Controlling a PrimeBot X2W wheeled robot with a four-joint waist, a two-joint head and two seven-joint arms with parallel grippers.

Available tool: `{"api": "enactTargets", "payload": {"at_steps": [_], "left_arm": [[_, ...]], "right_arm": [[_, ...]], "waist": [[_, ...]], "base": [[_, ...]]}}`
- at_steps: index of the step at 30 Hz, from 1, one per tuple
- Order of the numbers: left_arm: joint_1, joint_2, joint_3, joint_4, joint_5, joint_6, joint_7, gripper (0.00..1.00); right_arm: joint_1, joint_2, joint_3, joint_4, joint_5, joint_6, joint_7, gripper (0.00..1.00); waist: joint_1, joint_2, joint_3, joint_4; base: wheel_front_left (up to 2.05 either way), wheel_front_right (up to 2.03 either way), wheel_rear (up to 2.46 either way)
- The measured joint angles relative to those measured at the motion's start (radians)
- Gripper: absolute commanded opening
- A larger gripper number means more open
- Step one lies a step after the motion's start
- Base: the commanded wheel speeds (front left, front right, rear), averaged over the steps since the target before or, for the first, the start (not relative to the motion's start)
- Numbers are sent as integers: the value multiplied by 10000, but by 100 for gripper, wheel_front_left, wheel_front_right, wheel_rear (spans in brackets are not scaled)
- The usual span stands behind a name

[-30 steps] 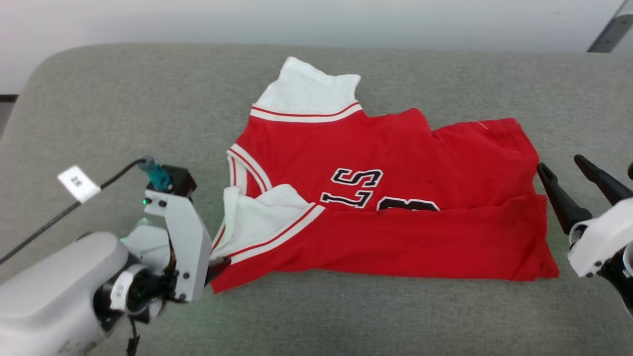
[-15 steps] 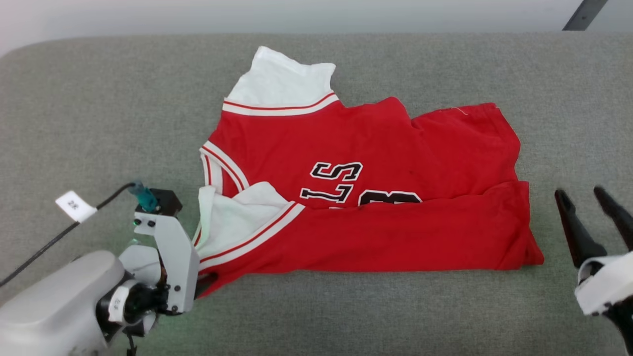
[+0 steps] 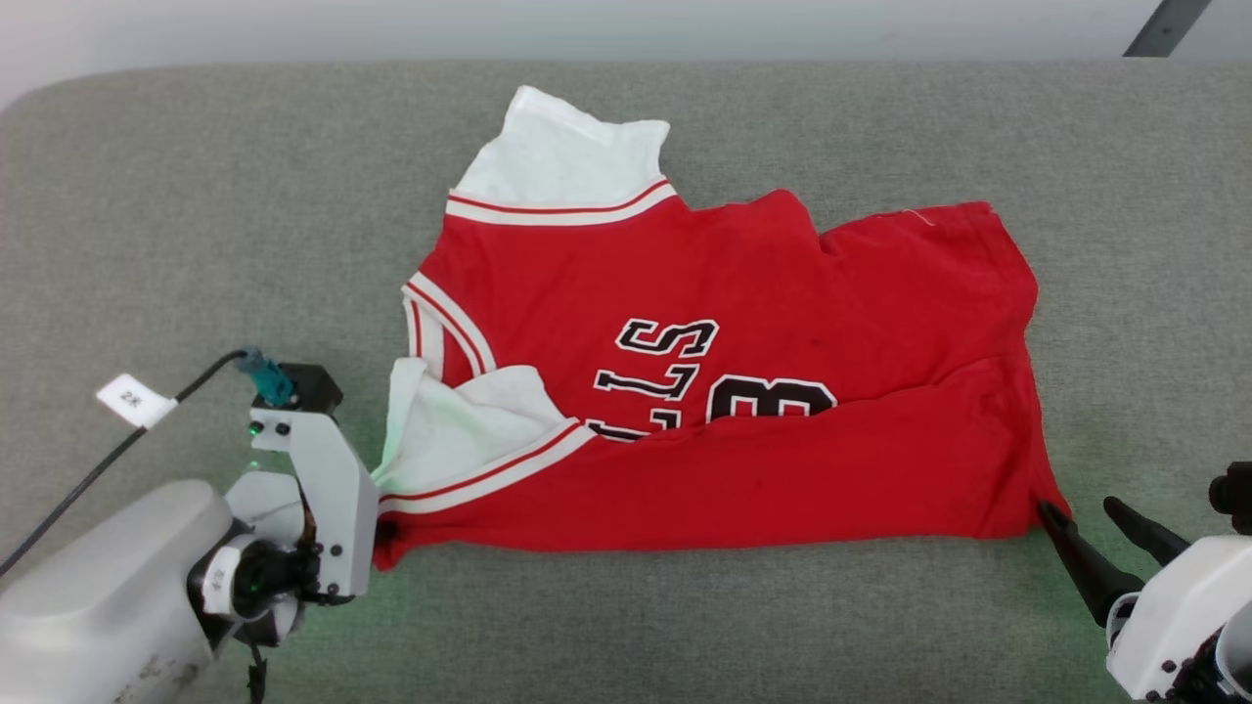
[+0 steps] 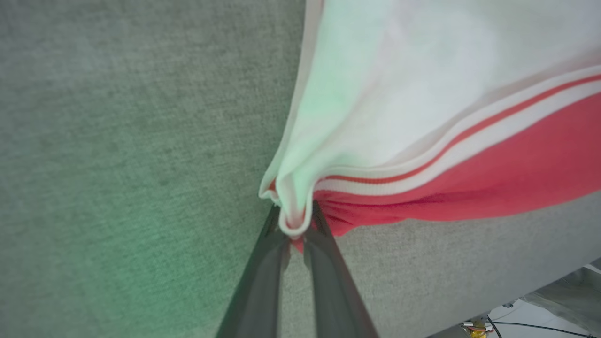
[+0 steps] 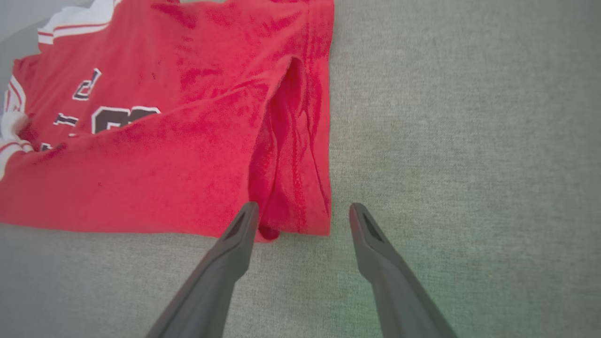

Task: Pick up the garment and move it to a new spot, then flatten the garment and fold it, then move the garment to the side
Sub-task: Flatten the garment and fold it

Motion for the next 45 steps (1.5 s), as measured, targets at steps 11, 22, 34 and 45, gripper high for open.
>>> {"api": "enactTargets", "payload": {"at_steps": [11, 22, 34, 45], "left_arm": [[-157, -372, -44, 167, 79, -92, -10, 0], [-221, -520, 2, 186, 75, -167, -82, 0], [-12, 579, -79, -1586, -27, 558, 627, 0], [364, 1473, -176, -3565, 17, 1578, 851, 0]], "right_arm": [[-1324, -136, 548, 2033, -2, 0, 1172, 100], [-2316, -865, 1670, 3206, 328, 2, 1490, 0], [-1632, -1925, 1852, 2293, 1041, 4, 2351, 0], [-584, -2165, 1246, 1137, 1367, 2, 3183, 0]], "waist": [[0, 0, 19, 315], [0, 0, 61, 563], [0, 0, -130, 592], [0, 0, -76, 584]], "base": [[0, 0, 0], [0, 0, 0], [0, 0, 0], [0, 0, 0]]}}
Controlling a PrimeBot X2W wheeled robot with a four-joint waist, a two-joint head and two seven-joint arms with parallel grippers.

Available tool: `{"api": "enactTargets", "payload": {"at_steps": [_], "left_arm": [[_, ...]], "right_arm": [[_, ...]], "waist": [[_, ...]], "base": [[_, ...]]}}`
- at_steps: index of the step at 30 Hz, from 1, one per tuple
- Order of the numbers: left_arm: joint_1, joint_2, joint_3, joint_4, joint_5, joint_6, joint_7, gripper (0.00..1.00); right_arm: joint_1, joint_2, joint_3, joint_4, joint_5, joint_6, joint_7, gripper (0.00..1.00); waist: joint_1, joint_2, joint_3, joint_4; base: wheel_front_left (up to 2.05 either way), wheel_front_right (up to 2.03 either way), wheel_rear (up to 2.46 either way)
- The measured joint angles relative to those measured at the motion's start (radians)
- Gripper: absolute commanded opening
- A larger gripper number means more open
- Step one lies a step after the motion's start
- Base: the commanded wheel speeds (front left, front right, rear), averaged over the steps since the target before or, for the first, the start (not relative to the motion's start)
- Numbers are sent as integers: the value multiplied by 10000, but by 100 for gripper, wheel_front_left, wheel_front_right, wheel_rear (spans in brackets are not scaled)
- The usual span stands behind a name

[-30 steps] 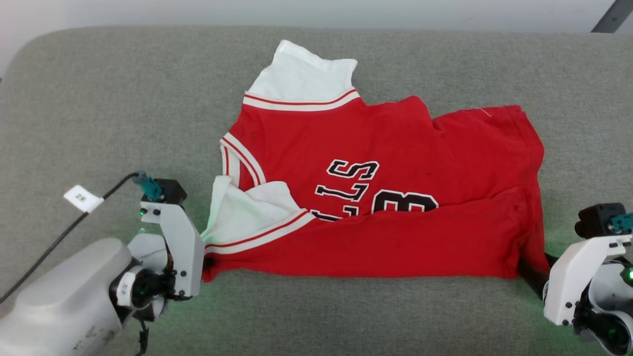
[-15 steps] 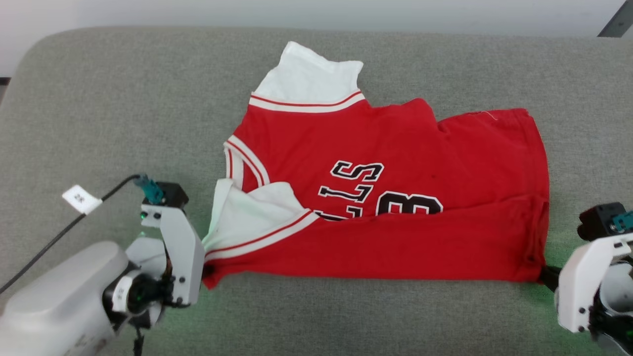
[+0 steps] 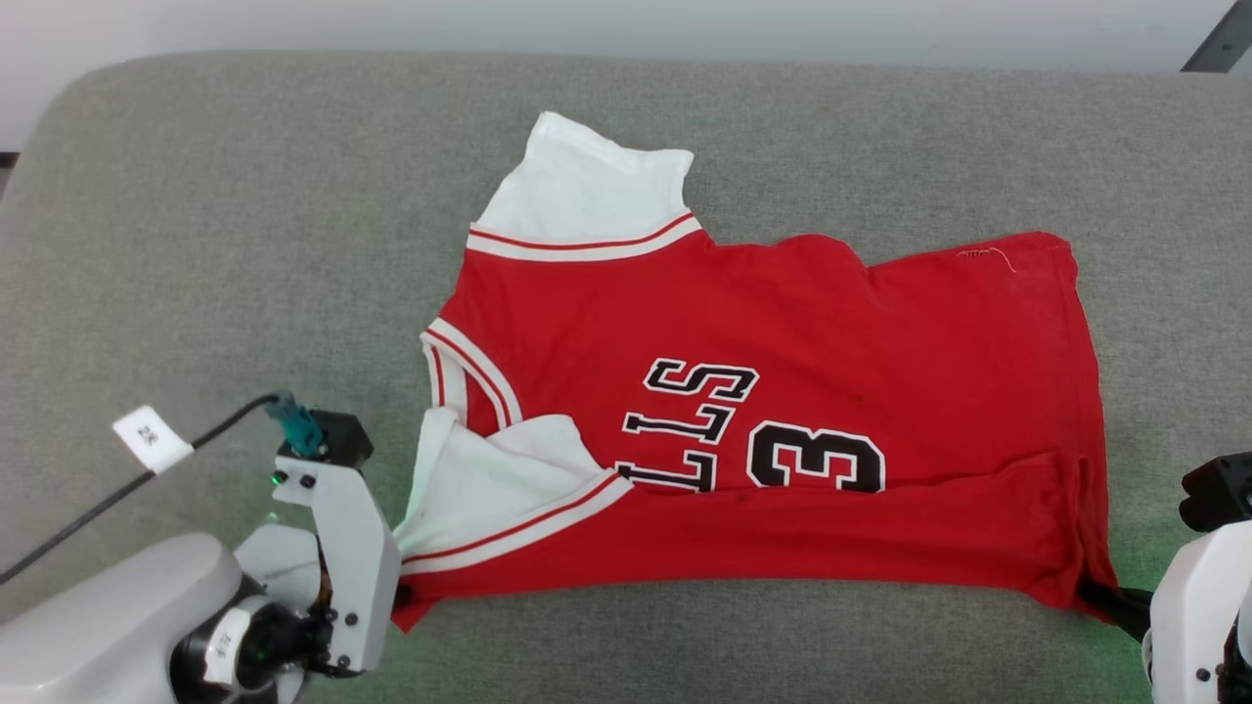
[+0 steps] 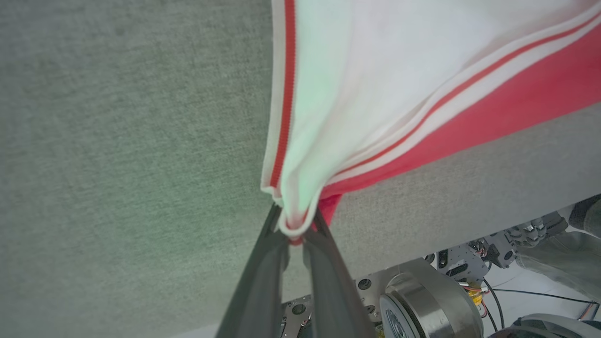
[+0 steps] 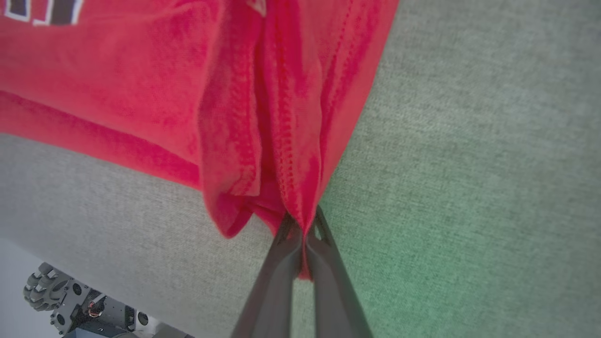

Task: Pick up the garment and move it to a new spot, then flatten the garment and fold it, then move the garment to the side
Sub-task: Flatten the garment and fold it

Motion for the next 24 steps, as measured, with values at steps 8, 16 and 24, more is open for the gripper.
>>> {"api": "enactTargets", "payload": {"at_steps": [8, 16, 24], "left_arm": [[197, -247, -52, 368, 8, -84, -267, 19], [18, -322, -29, 621, 209, -267, -328, 100], [-690, 146, 69, 236, 499, -226, 182, 100]], "right_arm": [[-34, 343, -81, 52, -236, 0, -42, 0], [-193, 502, -44, 113, -407, 0, -104, 100], [-198, 612, -464, -458, -359, -2, -259, 100]], "waist": [[0, 0, 88, -103], [0, 0, -13, -147], [0, 0, -149, -264]], "base": [[0, 0, 0], [0, 0, 0], [0, 0, 0]]}}
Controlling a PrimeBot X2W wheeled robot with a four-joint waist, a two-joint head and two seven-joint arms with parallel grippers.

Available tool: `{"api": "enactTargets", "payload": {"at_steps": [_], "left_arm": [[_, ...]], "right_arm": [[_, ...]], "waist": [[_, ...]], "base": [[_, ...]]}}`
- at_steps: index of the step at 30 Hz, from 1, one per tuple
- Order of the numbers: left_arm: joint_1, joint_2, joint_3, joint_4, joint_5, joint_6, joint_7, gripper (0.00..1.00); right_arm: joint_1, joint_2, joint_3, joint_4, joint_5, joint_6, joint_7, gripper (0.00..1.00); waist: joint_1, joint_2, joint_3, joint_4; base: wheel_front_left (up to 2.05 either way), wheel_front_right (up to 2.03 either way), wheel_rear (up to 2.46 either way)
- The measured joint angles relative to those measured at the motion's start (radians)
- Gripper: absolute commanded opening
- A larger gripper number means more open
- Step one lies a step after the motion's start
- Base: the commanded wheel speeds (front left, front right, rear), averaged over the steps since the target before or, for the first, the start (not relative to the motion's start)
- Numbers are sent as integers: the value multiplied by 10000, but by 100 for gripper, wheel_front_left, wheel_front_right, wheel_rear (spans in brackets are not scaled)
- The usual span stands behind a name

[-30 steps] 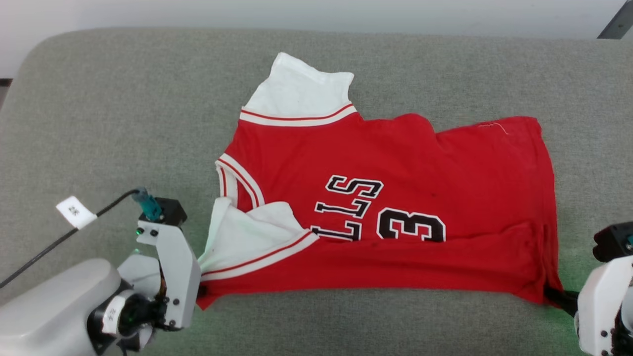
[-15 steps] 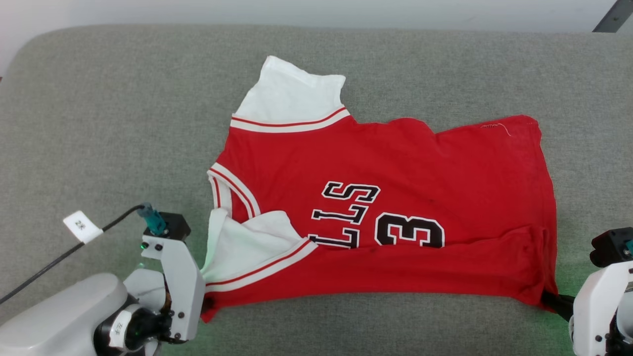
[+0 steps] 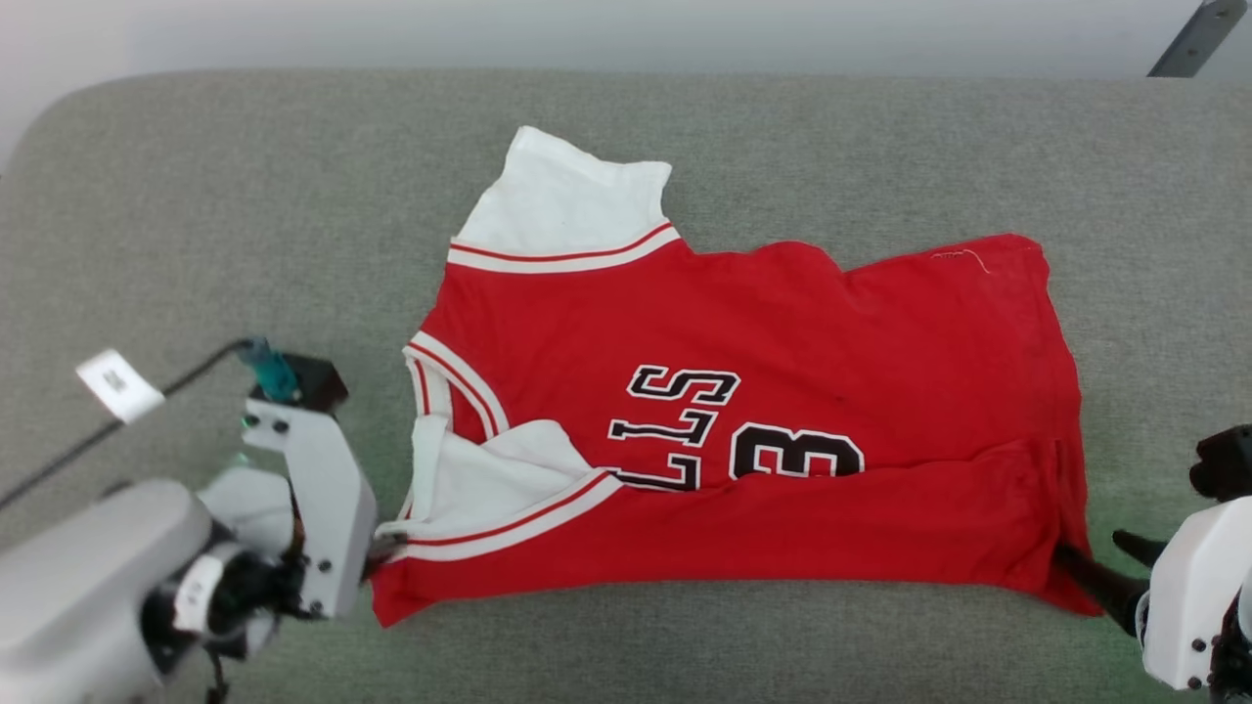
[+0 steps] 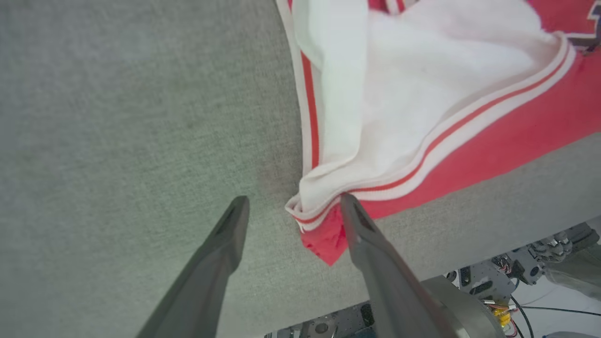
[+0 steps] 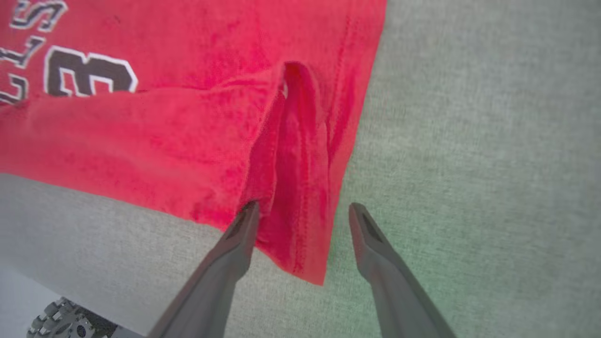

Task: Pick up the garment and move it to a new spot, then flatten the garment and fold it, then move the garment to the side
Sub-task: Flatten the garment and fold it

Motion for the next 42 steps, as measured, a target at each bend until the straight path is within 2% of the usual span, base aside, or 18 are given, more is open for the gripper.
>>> {"api": "enactTargets", "payload": {"at_steps": [4, 7, 13, 19, 23, 32, 38, 42], "left_arm": [[-534, 178, 178, -69, 90, 25, 272, 100], [-1010, 165, 339, 67, 272, -176, 253, 100], [-2077, -374, 673, 1057, 1195, -1195, -817, 100], [-3097, -1051, 821, 2696, 1931, -2111, -1716, 100], [-3779, -1453, 930, 3824, 2257, -2690, -2184, 100], [-5187, -1893, 991, 6130, 2550, -3847, -2226, 100], [-5877, -2339, 855, 7229, 2477, -4259, -1603, 100], [-6373, -2493, 531, 7822, 2734, -4351, -1106, 100]], "right_arm": [[-77, 199, -217, -447, -117, 0, -479, 100], [-325, 385, -303, -872, -370, 0, -1296, 100], [-1005, 550, -17, -1248, -1223, 0, -4180, 100], [-1685, 642, 639, -1003, -2138, 0, -7271, 100], [-1957, 869, 959, -644, -2353, 0, -8562, 100], [-2148, 1156, 1404, 219, -2571, 0, -9369, 100], [-2338, 1237, 1584, 541, -2502, 0, -9622, 100], [-2451, 1335, 1741, 700, -2481, 0, -9685, 100]], "waist": [[0, 0, 16, -138], [0, -1, 76, -285], [-1, 0, 328, -651], [0, 0, 711, -1101], [0, 0, 1022, -1417], [0, -1, 1871, -2100], [0, 0, 2447, -2465], [0, 0, 2756, -2657]], "base": [[0, 0, 0], [0, 0, 0], [0, 0, 0], [0, 0, 0], [0, 0, 0], [0, 0, 0], [0, 0, 0], [0, 0, 0]]}}
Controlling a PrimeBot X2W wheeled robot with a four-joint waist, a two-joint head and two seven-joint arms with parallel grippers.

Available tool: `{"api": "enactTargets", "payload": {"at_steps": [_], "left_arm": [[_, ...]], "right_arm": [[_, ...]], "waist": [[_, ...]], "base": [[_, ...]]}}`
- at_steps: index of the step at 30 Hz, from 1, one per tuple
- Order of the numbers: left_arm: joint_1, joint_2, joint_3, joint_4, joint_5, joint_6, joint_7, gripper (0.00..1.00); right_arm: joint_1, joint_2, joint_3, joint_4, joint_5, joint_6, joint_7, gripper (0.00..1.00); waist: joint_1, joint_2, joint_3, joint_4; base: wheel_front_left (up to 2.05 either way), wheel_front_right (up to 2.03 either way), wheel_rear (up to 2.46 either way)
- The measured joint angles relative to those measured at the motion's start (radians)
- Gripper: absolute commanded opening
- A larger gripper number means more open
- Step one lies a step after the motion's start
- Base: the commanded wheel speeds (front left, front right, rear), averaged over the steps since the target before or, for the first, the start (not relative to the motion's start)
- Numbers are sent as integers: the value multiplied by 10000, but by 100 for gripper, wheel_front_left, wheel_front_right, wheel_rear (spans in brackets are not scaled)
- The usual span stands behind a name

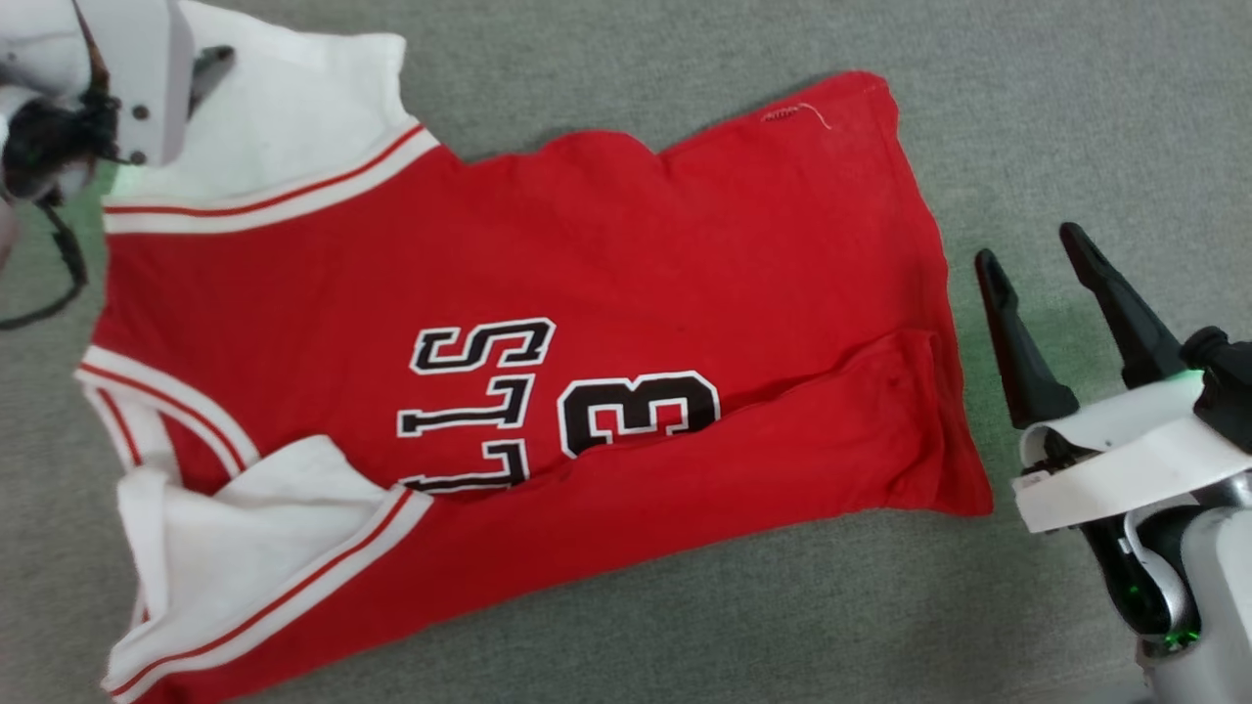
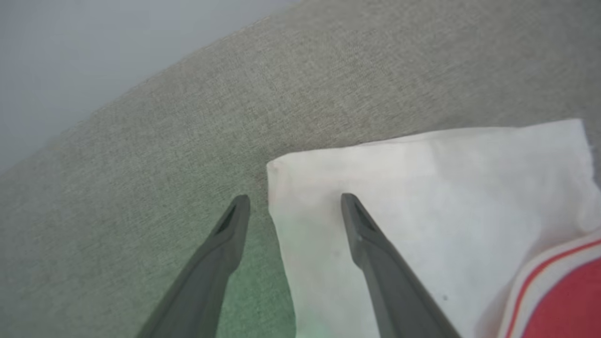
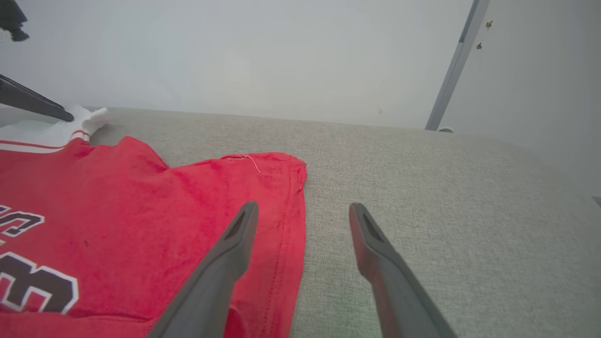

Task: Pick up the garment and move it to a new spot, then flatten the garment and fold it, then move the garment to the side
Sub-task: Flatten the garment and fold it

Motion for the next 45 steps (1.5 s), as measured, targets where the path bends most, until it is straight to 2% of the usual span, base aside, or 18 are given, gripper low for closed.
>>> {"api": "enactTargets", "payload": {"at_steps": [4, 5, 7, 8, 11, 14, 17, 21, 25, 31, 35, 39, 40, 41, 42, 45], "left_arm": [[-387, -117, -249, 811, 280, -4, 510, 100], [-524, -192, -261, 1007, 280, 25, 665, 94], [-711, -322, -274, 1371, 261, 82, 941, 42], [-779, -397, -274, 1511, 244, 107, 1114, 0], [-962, -671, -228, 1942, -63, 226, 1939, 0], [-1046, -798, -228, 2048, -90, 232, 2011, 0], [-1071, -909, -230, 2092, -107, 176, 2025, 0], [-1104, -1068, -234, 2163, -138, 134, 2013, 0], [-1130, -1237, -201, 2249, -224, 104, 1946, 0], [-1247, -1496, -205, 2332, -257, 88, 1891, 0], [-1294, -1653, -209, 2372, -286, 44, 1818, 0], [-1300, -1741, -209, 2412, -291, 15, 1778, 0], [-1304, -1749, -209, 2416, -297, 13, 1774, 0], [-1306, -1768, -207, 2426, -307, 13, 1758, 0], [-1305, -1789, -207, 2439, -318, 13, 1730, 0], [-1297, -1839, -190, 2472, -378, 2, 1674, 0]], "right_arm": [[-227, 115, 217, 165, 186, 2, 65, 100], [-302, 104, 253, 188, 236, 0, 96, 100], [-410, 46, 462, 245, 318, 2, 255, 100], [-461, 44, 474, 255, 355, 2, 345, 100], [-532, -2, 470, 199, 512, 2, 665, 100], [-800, -2, 468, -38, 867, 0, 1214, 100], [-1317, -35, 449, -230, 1152, 0, 2027, 100], [-2430, -128, 474, 86, 1524, 0, 3639, 100], [-3887, -245, 941, 1057, 1735, 0, 5037, 100], [-5885, -380, 1755, 3371, 2339, 0, 6558, 100], [-6760, -339, 2243, 4750, 2851, 0, 7616, 100], [-7454, -282, 2504, 5634, 3475, 0, 8481, 100], [-7564, -295, 2598, 5772, 3570, -2, 8585, 93], [-7681, -328, 2711, 5910, 3593, -2, 8656, 7], [-7795, -364, 2878, 6017, 3593, -2, 8778, 0], [-7939, -456, 3152, 6157, 3718, -2, 8615, 0]], "waist": [[0, 0, 259, -176], [0, 0, 316, -213], [0, 0, 428, -283], [0, 0, 473, -317], [0, -1, 561, -383], [0, -1, 594, -351], [0, 0, 596, -275], [0, 0, 595, -163], [0, 0, 608, -21], [0, 0, 675, 235], [0, 0, 710, 406], [0, 0, 727, 523], [0, 0, 730, 546], [0, 0, 734, 567], [0, 0, 736, 586], [0, 0, 724, 648]], "base": [[0, 0, 0], [0, 0, 0], [0, 0, 0], [0, 0, 0], [0, 0, 0], [0, 0, 0], [0, 0, 0], [0, 0, 0], [0, 0, 0], [0, 0, 0], [0, 0, 0], [0, 0, 0], [0, 0, 0], [0, 0, 0], [0, 0, 0], [0, 0, 0]]}}
